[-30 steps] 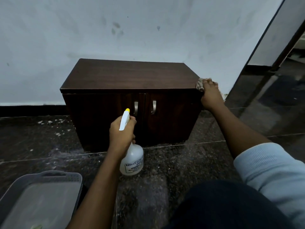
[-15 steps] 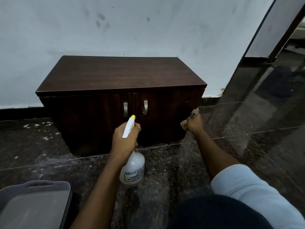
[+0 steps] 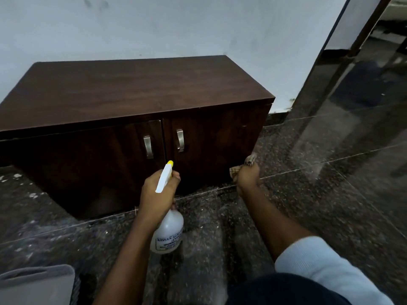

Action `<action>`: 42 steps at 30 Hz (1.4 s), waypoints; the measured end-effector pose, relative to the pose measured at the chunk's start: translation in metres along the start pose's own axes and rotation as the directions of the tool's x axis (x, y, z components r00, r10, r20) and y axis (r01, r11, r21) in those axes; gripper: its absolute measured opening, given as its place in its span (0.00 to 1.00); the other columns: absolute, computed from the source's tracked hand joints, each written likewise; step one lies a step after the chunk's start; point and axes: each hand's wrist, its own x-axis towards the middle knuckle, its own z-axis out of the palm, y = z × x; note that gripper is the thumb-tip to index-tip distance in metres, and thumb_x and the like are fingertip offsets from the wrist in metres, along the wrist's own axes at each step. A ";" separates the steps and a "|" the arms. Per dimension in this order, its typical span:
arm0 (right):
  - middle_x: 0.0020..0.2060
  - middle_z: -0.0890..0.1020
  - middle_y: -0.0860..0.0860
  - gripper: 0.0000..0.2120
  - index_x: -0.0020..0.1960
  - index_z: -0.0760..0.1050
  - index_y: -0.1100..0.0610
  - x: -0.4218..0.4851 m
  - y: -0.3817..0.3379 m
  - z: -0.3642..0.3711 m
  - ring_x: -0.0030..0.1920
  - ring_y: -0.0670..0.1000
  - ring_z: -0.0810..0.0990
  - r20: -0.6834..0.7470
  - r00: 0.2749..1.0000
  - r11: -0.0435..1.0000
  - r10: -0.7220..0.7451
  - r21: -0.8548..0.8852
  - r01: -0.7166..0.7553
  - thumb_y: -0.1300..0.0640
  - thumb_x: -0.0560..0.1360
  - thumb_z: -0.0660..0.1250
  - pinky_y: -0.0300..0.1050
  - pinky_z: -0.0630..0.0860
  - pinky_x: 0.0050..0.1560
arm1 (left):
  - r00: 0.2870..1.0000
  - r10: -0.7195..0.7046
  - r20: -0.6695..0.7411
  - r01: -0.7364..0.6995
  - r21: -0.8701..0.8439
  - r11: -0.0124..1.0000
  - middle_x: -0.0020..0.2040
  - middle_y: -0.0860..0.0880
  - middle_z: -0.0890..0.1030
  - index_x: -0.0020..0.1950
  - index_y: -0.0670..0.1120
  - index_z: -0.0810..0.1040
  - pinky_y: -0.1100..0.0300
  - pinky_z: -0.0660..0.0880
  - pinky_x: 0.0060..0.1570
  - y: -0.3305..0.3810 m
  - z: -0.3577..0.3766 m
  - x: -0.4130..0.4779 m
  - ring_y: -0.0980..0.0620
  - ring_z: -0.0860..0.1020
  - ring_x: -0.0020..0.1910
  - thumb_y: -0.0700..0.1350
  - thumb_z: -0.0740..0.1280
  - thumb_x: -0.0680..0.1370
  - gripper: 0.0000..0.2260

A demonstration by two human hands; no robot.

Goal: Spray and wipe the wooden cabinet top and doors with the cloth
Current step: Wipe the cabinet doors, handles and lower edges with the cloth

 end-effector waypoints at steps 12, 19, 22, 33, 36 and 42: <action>0.81 0.49 0.64 0.36 0.81 0.55 0.64 -0.072 -0.055 0.050 0.81 0.56 0.39 0.064 0.609 0.568 -0.790 -0.296 0.768 0.76 0.74 0.54 0.45 0.39 0.80 | 0.999 0.042 0.000 -0.042 -0.014 0.999 0.29 0.47 0.74 0.49 0.45 0.83 0.53 0.73 0.27 0.002 0.012 0.011 0.47 0.73 0.26 0.39 0.70 0.84 0.05; 0.83 0.48 0.56 0.34 0.82 0.54 0.58 -0.071 -0.035 0.039 0.83 0.56 0.45 -0.105 0.866 0.851 -0.488 -0.277 0.446 0.75 0.78 0.55 0.53 0.47 0.82 | 0.999 0.032 -0.004 -0.032 0.001 1.000 0.33 0.41 0.77 0.50 0.44 0.83 0.53 0.73 0.29 0.000 0.005 0.003 0.49 0.72 0.24 0.39 0.70 0.84 0.05; 0.82 0.51 0.61 0.36 0.81 0.58 0.60 -0.075 -0.070 0.048 0.82 0.62 0.45 -0.018 0.686 0.654 -0.727 -0.319 0.685 0.76 0.75 0.54 0.54 0.44 0.82 | 0.999 0.038 -0.011 -0.038 0.005 0.999 0.42 0.30 0.79 0.51 0.43 0.83 0.54 0.73 0.28 0.002 0.002 0.002 0.48 0.72 0.25 0.39 0.69 0.84 0.04; 0.82 0.53 0.58 0.32 0.80 0.61 0.60 -0.154 -0.061 0.079 0.82 0.65 0.42 0.461 0.335 0.228 -0.822 -0.273 0.935 0.70 0.76 0.53 0.63 0.50 0.81 | 0.983 0.018 -0.182 -0.022 -0.020 1.000 0.32 0.43 0.76 0.49 0.45 0.82 0.55 0.72 0.25 -0.008 -0.025 -0.005 0.47 0.72 0.26 0.38 0.69 0.84 0.06; 0.78 0.64 0.60 0.30 0.78 0.68 0.59 -0.155 -0.063 0.072 0.79 0.64 0.59 0.427 0.340 0.201 -0.838 -0.338 0.920 0.68 0.75 0.56 0.60 0.59 0.79 | 0.977 0.002 -0.212 -0.005 -0.013 1.000 0.36 0.40 0.77 0.50 0.44 0.82 0.56 0.72 0.26 -0.009 -0.031 -0.008 0.46 0.72 0.28 0.38 0.69 0.84 0.05; 0.59 0.69 0.51 0.22 0.71 0.75 0.61 -0.173 -0.056 0.067 0.57 0.46 0.72 0.343 0.633 0.616 -0.694 -0.171 0.769 0.66 0.78 0.58 0.27 0.70 0.55 | 0.977 0.012 -0.212 -0.020 -0.036 0.999 0.38 0.40 0.78 0.50 0.44 0.82 0.50 0.74 0.31 -0.001 -0.033 -0.013 0.44 0.73 0.31 0.38 0.69 0.84 0.05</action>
